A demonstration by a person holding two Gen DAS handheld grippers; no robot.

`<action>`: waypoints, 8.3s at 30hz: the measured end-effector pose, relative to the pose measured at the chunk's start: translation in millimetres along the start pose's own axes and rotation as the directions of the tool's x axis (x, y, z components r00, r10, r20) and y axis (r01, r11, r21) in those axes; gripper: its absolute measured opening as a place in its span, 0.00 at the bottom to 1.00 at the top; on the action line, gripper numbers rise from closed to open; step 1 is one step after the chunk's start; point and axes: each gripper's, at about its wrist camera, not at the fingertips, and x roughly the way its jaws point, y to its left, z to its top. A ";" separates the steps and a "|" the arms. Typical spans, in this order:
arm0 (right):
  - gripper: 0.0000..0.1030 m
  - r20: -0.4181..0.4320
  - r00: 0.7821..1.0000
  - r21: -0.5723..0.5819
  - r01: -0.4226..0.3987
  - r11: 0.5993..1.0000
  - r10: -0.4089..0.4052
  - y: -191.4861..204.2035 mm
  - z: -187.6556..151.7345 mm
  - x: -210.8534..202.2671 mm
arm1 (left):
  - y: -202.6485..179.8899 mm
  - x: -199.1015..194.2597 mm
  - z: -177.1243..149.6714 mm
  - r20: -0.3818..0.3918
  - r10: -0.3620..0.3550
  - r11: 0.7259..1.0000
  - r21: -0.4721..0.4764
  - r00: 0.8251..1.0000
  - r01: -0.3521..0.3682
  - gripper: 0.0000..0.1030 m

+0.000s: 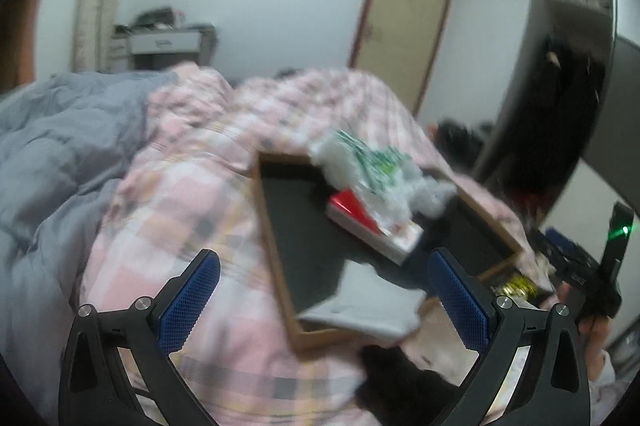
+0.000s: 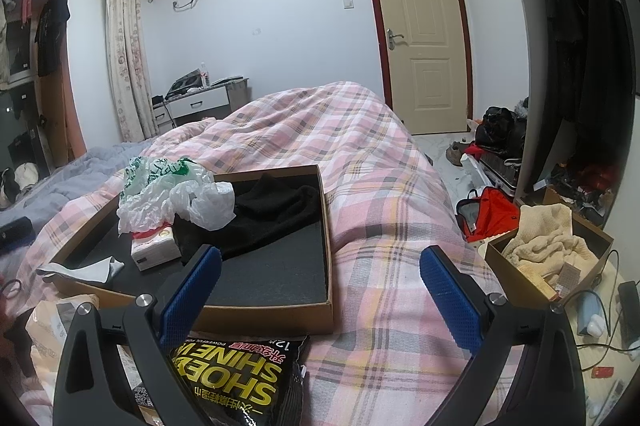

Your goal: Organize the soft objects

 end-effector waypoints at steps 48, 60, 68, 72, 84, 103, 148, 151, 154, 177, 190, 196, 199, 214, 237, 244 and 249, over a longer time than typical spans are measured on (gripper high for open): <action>0.96 0.007 1.000 0.021 -0.008 1.000 0.008 -3.2 -0.5 -2.2 | -17.7 -0.3 -22.6 -0.005 -0.234 0.955 0.185 0.972 0.230 0.15; 0.96 0.003 1.000 0.022 -0.007 1.000 0.007 -3.1 0.4 -2.3 | -17.1 -72.7 -26.1 0.163 -0.492 0.845 0.324 0.855 0.424 0.14; 0.96 0.004 1.000 0.023 -0.008 1.000 0.008 -3.6 0.7 -2.9 | -11.4 -57.6 -27.5 0.166 -0.428 0.887 0.267 0.888 0.377 0.14; 0.96 0.003 1.000 0.023 -0.008 1.000 0.008 -3.4 0.4 -3.0 | -2.9 -48.7 -24.6 0.171 -0.351 0.927 0.206 0.921 0.314 0.15; 0.96 0.003 1.000 0.025 -0.009 1.000 0.009 -3.8 0.5 -3.2 | -4.8 -16.8 -33.4 0.108 -0.226 0.964 0.170 0.968 0.206 0.15; 0.96 0.000 1.000 0.025 -0.006 1.000 0.006 -3.9 0.1 -3.2 | 17.7 -32.8 -29.0 0.256 -0.062 0.998 -0.012 0.965 0.068 0.82; 0.96 -0.003 1.000 0.028 -0.005 1.000 0.005 -4.7 -0.4 -3.7 | -37.2 14.5 -48.8 0.030 -0.107 0.951 0.296 0.994 0.093 0.27; 0.96 -0.002 1.000 0.029 -0.005 1.000 0.005 -3.2 -0.4 -2.9 | -34.3 10.2 -47.9 0.039 -0.128 0.951 0.289 0.991 0.112 0.15; 0.96 -0.002 1.000 0.029 -0.005 1.000 0.005 -3.5 -0.3 -3.0 | -35.7 0.0 -47.8 0.055 -0.168 0.942 0.303 0.984 0.143 0.10; 0.96 -0.006 1.000 0.029 -0.003 1.000 0.003 -4.5 -0.4 -3.4 | -21.3 -29.4 -39.1 0.151 -0.249 0.950 0.230 0.957 0.211 0.32; 0.96 -0.008 1.000 0.028 -0.002 1.000 0.002 -4.3 -0.5 -3.5 | -35.2 9.8 -33.1 -0.014 -0.134 0.934 0.332 0.991 0.131 0.92; 0.96 -0.005 1.000 0.034 -0.005 0.999 0.006 -3.7 -0.7 -3.9 | -37.3 -0.6 -44.3 -0.043 -0.192 0.911 0.363 0.981 0.194 0.92; 0.96 -0.004 1.000 0.036 -0.006 0.999 0.007 -3.5 -0.7 -3.7 | -31.5 -7.7 -41.1 -0.039 -0.248 0.905 0.346 0.968 0.246 0.92; 0.96 -0.007 1.000 0.038 -0.006 0.999 0.007 -5.2 -0.6 -5.2 | -52.6 71.5 -11.0 -0.417 -0.240 0.842 0.361 0.877 0.401 0.92; 0.96 -0.005 1.000 0.044 -0.008 0.999 0.008 -5.0 0.1 -5.7 | -62.5 43.9 -38.8 -0.238 -0.173 0.809 0.520 0.956 0.276 0.32; 0.96 -0.002 1.000 0.051 -0.009 0.999 0.010 -6.0 0.3 -7.2 | -47.9 39.2 -30.3 -0.214 -0.295 0.833 0.420 0.931 0.360 0.32; 0.96 -0.003 1.000 0.051 -0.010 0.999 0.010 -6.5 0.3 -7.5 | -46.0 27.2 -26.9 -0.140 -0.344 0.838 0.401 0.928 0.371 0.26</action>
